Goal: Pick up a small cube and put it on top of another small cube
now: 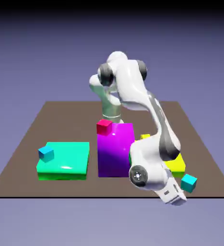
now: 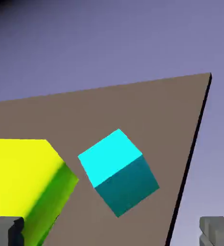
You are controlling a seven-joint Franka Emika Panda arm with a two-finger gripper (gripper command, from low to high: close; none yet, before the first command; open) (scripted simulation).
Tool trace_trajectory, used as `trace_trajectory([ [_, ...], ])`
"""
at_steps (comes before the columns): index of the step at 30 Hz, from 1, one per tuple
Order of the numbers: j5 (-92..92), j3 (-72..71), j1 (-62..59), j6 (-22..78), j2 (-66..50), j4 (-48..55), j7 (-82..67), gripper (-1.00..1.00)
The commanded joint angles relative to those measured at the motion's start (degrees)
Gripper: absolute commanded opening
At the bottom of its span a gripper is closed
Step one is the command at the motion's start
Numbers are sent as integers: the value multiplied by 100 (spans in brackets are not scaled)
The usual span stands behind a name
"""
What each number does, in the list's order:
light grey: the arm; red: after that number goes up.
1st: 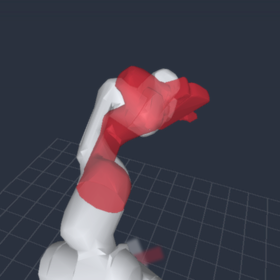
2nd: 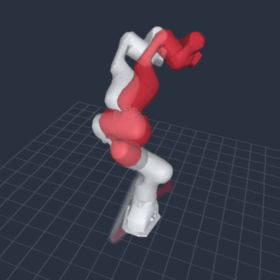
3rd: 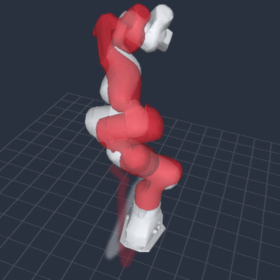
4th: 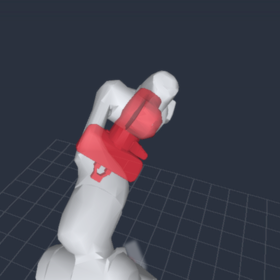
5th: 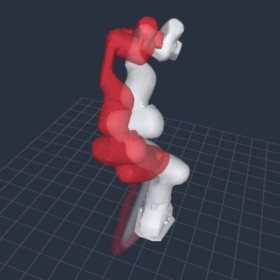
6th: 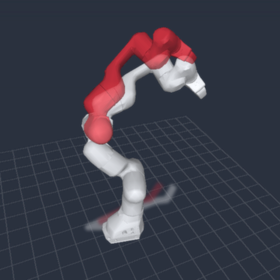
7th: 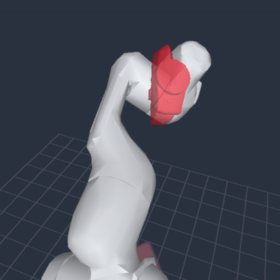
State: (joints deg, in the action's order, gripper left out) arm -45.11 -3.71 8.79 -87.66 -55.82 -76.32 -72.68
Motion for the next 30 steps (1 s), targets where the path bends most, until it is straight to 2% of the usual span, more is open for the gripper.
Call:
trace_trajectory([
  [1, -98, -8, 18, 187, -192, 184, -250, 0],
  [9, -878, -72, 158, 1681, -1722, 1648, -2241, 0],
  [11, -883, -73, 159, 1690, -1732, 1658, -2254, 0],
  [16, -986, -132, 468, 1073, -1494, 776, -2656, 0],
  [17, -986, -132, 468, 1073, -1494, 776, -2656, -100],
  [22, -889, -76, 177, 1654, -1718, 1606, -2278, -100],
  [24, -579, -107, -82, 1772, -1691, 1610, -2076, -100],
  [30, -395, 1063, -1320, 2855, -1448, 1656, -2846, -100],
])
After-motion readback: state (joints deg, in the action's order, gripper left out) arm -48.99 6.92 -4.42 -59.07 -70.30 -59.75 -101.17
